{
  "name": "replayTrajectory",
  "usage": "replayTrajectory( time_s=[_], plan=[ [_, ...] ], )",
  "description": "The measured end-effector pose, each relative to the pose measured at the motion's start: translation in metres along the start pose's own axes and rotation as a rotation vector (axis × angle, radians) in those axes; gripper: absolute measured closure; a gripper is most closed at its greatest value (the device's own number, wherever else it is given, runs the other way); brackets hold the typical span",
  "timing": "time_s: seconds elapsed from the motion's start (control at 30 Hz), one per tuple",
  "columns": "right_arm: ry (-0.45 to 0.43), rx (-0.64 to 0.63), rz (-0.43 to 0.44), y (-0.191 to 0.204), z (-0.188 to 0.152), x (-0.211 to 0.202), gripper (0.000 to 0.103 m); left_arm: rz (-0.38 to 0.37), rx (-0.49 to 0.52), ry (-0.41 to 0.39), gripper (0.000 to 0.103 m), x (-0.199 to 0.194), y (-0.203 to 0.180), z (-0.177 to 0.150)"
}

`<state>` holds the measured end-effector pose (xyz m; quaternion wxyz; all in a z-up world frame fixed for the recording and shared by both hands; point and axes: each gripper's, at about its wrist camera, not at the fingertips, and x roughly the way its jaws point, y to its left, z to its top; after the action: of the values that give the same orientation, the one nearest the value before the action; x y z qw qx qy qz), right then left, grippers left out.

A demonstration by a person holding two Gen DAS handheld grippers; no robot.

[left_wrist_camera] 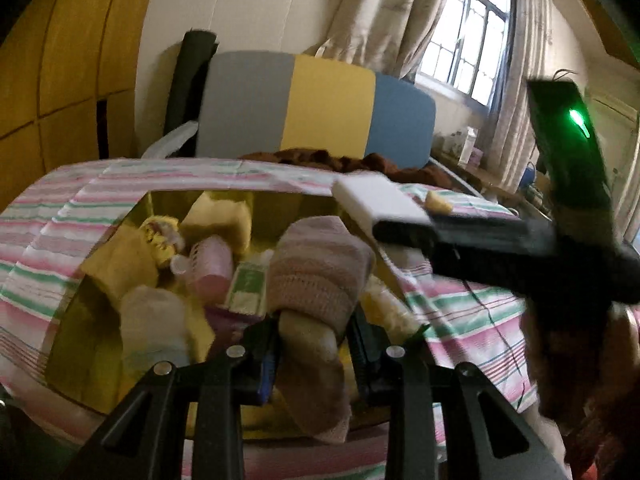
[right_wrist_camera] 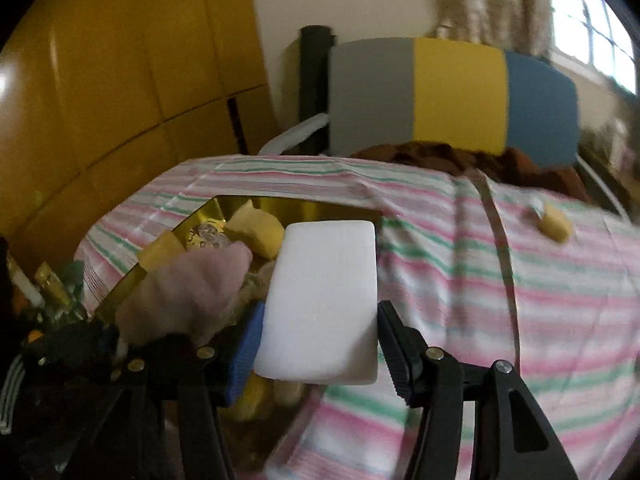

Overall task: Organize objects
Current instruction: 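Carry the white sponge and pink sock into the gold tray and open both tools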

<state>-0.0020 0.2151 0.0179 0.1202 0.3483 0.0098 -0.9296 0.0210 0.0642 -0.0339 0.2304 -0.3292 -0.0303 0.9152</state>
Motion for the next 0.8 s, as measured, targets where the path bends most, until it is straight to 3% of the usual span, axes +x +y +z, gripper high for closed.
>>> replayTrajectory(
  time_s=[0.1, 0.3, 0.37, 0.43, 0.8],
  plan=[
    [0.018, -0.05, 0.002, 0.001, 0.018, 0.02, 0.044, 0.011, -0.019, 0.011, 0.073, -0.003, 0.013, -0.003],
    [0.115, -0.015, 0.037, -0.009, 0.048, 0.072, 0.041, 0.03, -0.034, 0.025, 0.073, -0.006, 0.03, -0.005],
    [0.117, 0.021, 0.021, -0.014, 0.052, 0.079, 0.019, 0.03, -0.044, 0.025, 0.073, -0.008, 0.034, -0.004],
    [0.089, 0.062, 0.02, -0.016, 0.054, 0.076, 0.01, 0.036, -0.056, 0.019, 0.073, -0.01, 0.04, -0.002],
    [-0.04, 0.222, 0.112, -0.016, 0.022, 0.011, 0.01, 0.104, -0.106, 0.051, 0.073, -0.007, 0.066, 0.001]
  ],
)
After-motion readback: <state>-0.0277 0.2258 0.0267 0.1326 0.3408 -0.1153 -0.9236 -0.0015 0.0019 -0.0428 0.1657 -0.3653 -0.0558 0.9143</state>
